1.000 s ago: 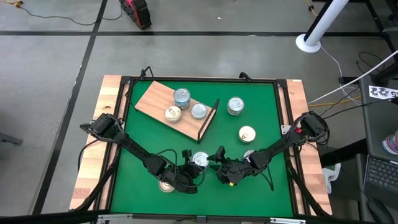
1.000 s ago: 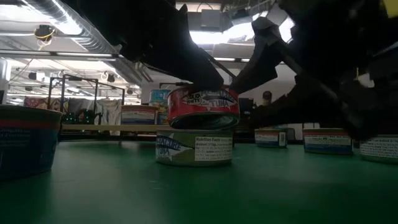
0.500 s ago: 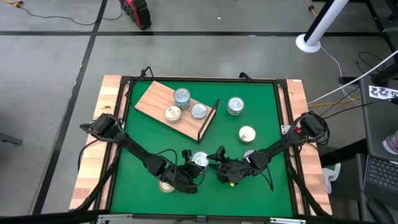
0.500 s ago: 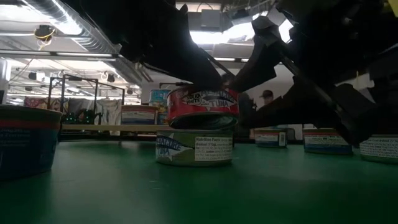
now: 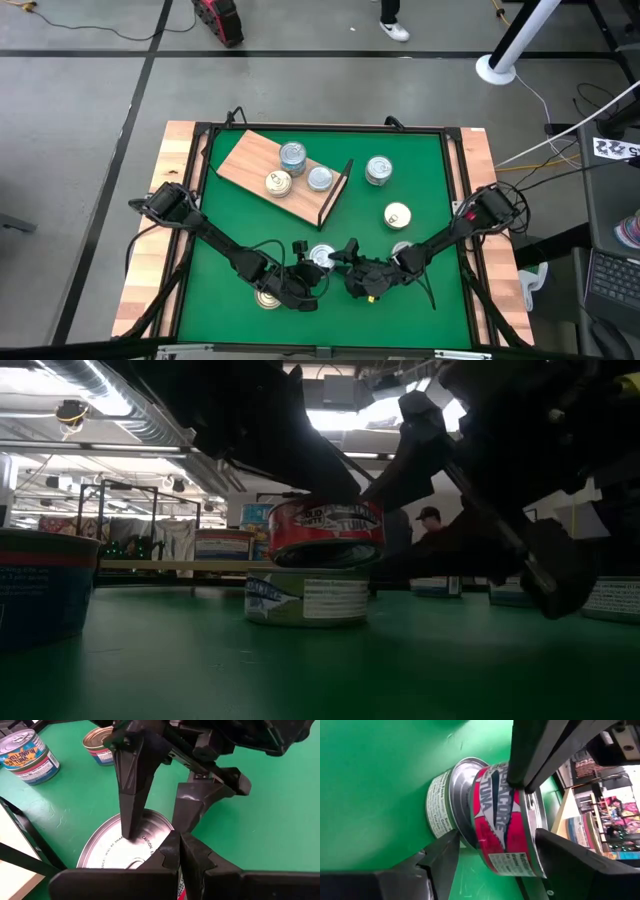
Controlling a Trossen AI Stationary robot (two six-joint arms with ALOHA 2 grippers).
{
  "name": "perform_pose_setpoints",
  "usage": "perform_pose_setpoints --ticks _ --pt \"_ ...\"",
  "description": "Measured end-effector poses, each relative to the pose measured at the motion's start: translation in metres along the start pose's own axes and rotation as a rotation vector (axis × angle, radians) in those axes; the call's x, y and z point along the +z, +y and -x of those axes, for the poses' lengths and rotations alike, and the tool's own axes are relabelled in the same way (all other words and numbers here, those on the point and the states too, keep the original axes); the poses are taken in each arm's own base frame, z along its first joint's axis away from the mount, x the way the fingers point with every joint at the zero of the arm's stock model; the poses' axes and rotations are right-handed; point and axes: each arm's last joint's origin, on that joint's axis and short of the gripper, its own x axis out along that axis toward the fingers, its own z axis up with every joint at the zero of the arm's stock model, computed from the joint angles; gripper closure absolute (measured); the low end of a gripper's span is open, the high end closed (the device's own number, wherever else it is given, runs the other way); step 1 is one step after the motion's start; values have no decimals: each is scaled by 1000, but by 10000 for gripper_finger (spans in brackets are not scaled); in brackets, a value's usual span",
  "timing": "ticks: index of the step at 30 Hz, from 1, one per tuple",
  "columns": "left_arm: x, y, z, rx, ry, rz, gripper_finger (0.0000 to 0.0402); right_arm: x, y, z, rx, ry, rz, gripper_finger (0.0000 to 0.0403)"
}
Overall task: Stack canned seafood by type on shelf
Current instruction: Put the red tuna can on the shelf
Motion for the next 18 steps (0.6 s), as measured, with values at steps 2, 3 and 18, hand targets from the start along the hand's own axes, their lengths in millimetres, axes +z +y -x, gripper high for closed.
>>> perform_pose_setpoints --ticks 2,3,18 --pt "0 0 0 0 0 0 400 0 0 -1 -20 7 -1 146" --pt "0 0 0 0 0 0 399 0 -1 -1 -32 10 -4 146" --pt "2 -1 0 -23 -15 19 399 0 -2 -1 -66 28 -10 146"
